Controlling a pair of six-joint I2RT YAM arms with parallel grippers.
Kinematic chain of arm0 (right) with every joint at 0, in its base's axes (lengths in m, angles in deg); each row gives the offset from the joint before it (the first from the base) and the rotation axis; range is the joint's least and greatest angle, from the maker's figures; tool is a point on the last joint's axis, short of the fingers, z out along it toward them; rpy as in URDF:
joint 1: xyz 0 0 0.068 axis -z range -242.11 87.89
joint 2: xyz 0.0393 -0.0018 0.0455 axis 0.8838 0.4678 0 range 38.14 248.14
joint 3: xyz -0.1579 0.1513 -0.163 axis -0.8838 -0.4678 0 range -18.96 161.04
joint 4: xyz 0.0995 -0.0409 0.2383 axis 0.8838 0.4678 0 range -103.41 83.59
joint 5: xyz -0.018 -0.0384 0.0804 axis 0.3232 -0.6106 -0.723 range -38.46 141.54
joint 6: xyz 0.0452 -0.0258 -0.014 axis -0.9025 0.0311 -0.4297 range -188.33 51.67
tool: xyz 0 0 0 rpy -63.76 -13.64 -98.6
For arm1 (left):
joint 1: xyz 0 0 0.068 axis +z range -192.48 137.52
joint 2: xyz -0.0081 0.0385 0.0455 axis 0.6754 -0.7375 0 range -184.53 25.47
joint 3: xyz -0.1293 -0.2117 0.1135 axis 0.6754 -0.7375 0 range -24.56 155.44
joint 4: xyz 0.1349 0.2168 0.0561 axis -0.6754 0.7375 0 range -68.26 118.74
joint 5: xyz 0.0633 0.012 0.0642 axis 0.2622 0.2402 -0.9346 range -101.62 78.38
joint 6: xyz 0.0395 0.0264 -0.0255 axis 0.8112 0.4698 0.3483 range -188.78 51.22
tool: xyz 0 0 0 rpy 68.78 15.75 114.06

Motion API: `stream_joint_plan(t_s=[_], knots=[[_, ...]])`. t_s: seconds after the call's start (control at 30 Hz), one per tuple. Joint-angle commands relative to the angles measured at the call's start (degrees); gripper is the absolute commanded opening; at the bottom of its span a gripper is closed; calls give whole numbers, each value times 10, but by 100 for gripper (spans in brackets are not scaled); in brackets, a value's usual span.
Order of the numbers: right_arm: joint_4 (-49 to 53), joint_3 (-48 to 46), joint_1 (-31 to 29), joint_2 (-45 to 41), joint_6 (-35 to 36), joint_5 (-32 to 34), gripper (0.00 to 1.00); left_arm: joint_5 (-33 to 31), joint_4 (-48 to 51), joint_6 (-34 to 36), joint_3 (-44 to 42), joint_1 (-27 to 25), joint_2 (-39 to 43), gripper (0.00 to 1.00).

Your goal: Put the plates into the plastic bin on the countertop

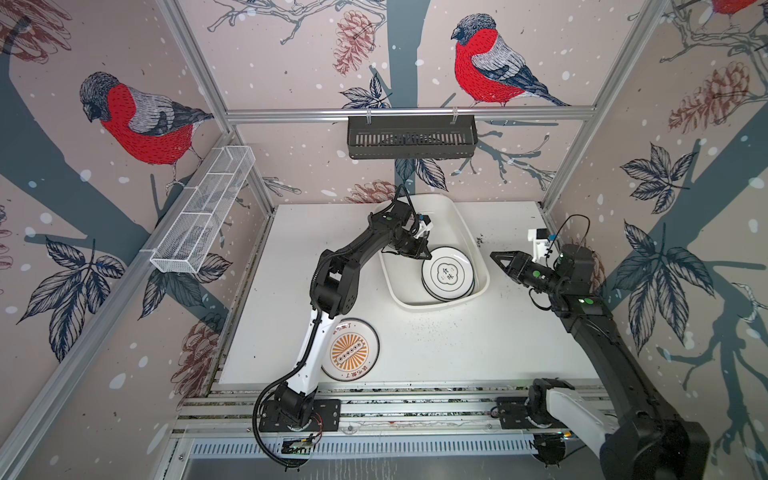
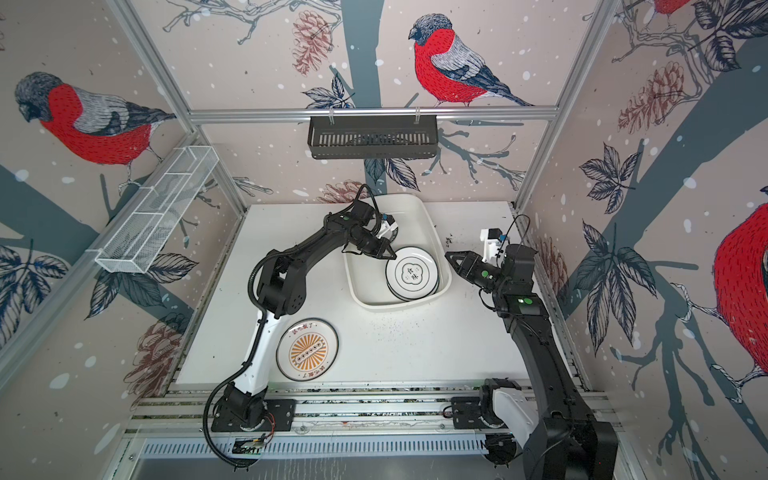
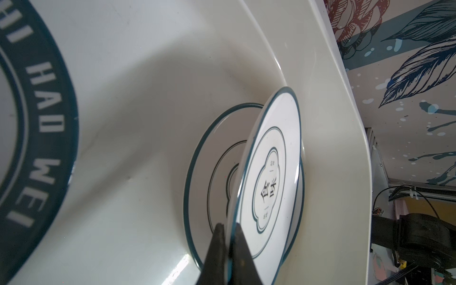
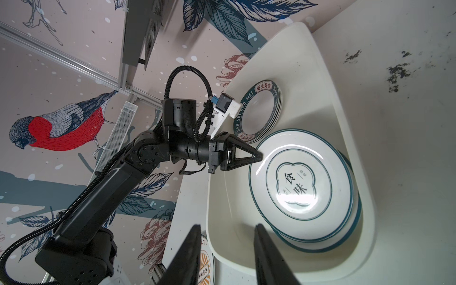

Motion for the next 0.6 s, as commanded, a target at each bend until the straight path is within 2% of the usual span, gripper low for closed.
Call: stream_joint_plan(t_s=[0.0, 0.57], knots=[[-21, -4, 3, 2, 4, -9, 38, 6, -4, 0, 7, -1, -4, 0], [-63, -27, 13, 1, -22, -13, 38, 2, 0, 0, 15, -2, -26, 7]])
